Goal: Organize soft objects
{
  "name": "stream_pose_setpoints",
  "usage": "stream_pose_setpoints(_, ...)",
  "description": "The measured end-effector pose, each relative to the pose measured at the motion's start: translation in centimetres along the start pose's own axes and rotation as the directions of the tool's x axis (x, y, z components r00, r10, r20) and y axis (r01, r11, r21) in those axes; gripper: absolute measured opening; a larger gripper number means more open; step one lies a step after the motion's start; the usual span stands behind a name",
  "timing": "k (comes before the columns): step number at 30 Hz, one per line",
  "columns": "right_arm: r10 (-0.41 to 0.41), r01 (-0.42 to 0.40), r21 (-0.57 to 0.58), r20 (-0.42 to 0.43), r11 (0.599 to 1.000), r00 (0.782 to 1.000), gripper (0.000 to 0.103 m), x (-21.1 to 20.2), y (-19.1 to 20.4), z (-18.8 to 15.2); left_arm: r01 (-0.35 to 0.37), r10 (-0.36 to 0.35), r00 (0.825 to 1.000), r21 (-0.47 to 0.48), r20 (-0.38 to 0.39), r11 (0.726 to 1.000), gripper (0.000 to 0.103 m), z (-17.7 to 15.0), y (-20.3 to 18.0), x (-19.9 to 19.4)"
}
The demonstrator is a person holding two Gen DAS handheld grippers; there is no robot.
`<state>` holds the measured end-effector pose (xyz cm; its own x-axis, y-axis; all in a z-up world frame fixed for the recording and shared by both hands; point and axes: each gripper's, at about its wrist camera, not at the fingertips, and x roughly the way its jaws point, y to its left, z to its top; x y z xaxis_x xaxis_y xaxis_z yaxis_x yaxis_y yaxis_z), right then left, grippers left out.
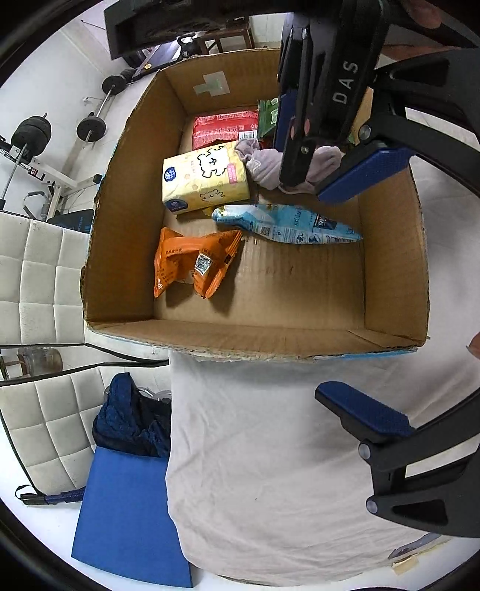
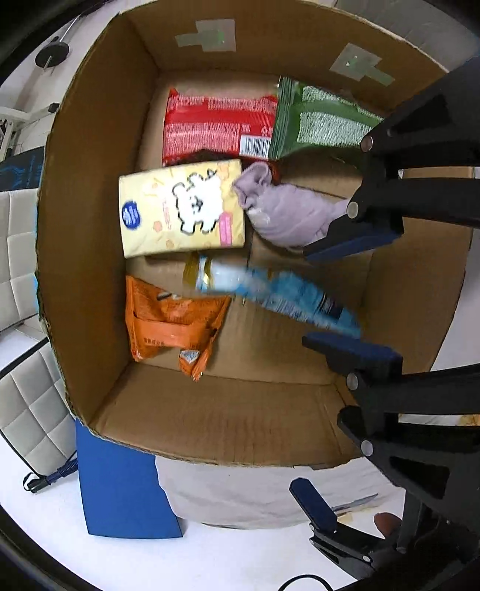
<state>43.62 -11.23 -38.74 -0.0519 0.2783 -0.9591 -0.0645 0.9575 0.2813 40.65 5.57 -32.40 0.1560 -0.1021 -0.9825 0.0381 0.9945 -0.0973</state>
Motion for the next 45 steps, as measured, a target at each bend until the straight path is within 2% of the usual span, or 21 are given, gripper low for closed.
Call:
stream_pose_setpoints(7, -0.039, 0.038, 0.024, 0.023, 0.999, 0.999, 0.043, -1.5, -1.7, -1.7, 0.002, -0.002, 1.0, 0.004, 0.011, 1.0, 0.099, -0.5, -0.6, -0.7)
stream_pose_setpoints(12, -0.123, 0.118, 0.07, 0.07, 0.991, 0.99, 0.044, -3.0, -3.7, -4.2, -0.009, 0.009, 0.999, 0.013, 0.036, 1.0, 0.099, -1.3, -1.7, -1.6)
stream_pose_setpoints(13, -0.131, 0.126, 0.076, 0.077, 0.989, 0.988, 0.046, -3.4, -4.4, -4.8, -0.005, 0.005, 0.999, 0.014, 0.037, 1.0, 0.099, -1.5, -2.0, -1.8)
stream_pose_setpoints(14, -0.143, 0.136, 0.083, 0.085, 0.987, 0.986, 0.05, -3.9, -5.0, -5.4, -0.001, 0.0, 0.999, 0.015, 0.04, 1.0, 0.099, -1.7, -2.3, -1.9)
stream_pose_setpoints(16, -0.161, 0.151, 0.099, 0.105, 0.984, 0.981, 0.08, -4.7, -5.8, -6.2, -0.013, 0.012, 0.998, 0.019, 0.054, 1.0, 0.099, -2.0, -2.9, -2.5)
stream_pose_setpoints(18, -0.184, 0.17, 0.111, 0.136, 0.979, 0.973, 0.095, -5.7, -6.3, -7.1, -0.03, 0.028, 0.996, 0.023, 0.081, 0.999, 0.099, -2.4, -3.6, -3.2)
stream_pose_setpoints(20, -0.202, 0.186, 0.111, 0.157, 0.976, 0.967, 0.1, -6.7, -6.7, -8.1, -0.036, 0.033, 0.994, 0.019, 0.102, 0.999, 0.099, -2.7, -4.0, -3.9)
stream_pose_setpoints(21, -0.21, 0.193, 0.113, 0.166, 0.975, 0.964, 0.103, -7.1, -6.8, -8.5, -0.031, 0.029, 0.993, 0.018, 0.111, 0.999, 0.103, -2.9, -4.3, -4.4)
stream_pose_setpoints(28, -0.252, 0.229, 0.116, 0.259, 0.966, 0.932, 0.103, -11.5, -6.3, -11.3, -0.028, 0.024, 0.985, 0.022, 0.172, 0.999, 0.103, -4.9, -6.0, -8.4)
stream_pose_setpoints(31, -0.263, 0.237, 0.12, 0.304, 0.964, 0.916, 0.103, -13.9, -6.0, -13.3, -0.042, 0.036, 0.975, 0.023, 0.219, 0.999, 0.103, -6.4, -6.9, -10.9)
stream_pose_setpoints(34, -0.253, 0.221, 0.13, 0.342, 0.967, 0.905, 0.103, -16.6, -5.8, -15.9, -0.039, 0.032, 0.964, 0.021, 0.263, 0.999, 0.103, -8.2, -7.6, -13.9)
stream_pose_setpoints(42, -0.235, 0.191, 0.141, 0.457, 0.971, 0.858, 0.103, -24.9, -4.3, -24.5, -0.066, 0.052, 0.938, 0.029, 0.342, 0.997, 0.103, -13.7, -9.5, -21.3)
stream_pose_setpoints(45, -0.227, 0.186, 0.13, 0.506, 0.974, 0.832, 0.103, -28.1, -3.3, -28.1, -0.059, 0.049, 0.927, 0.016, 0.371, 0.998, 0.103, -15.8, -9.8, -23.7)
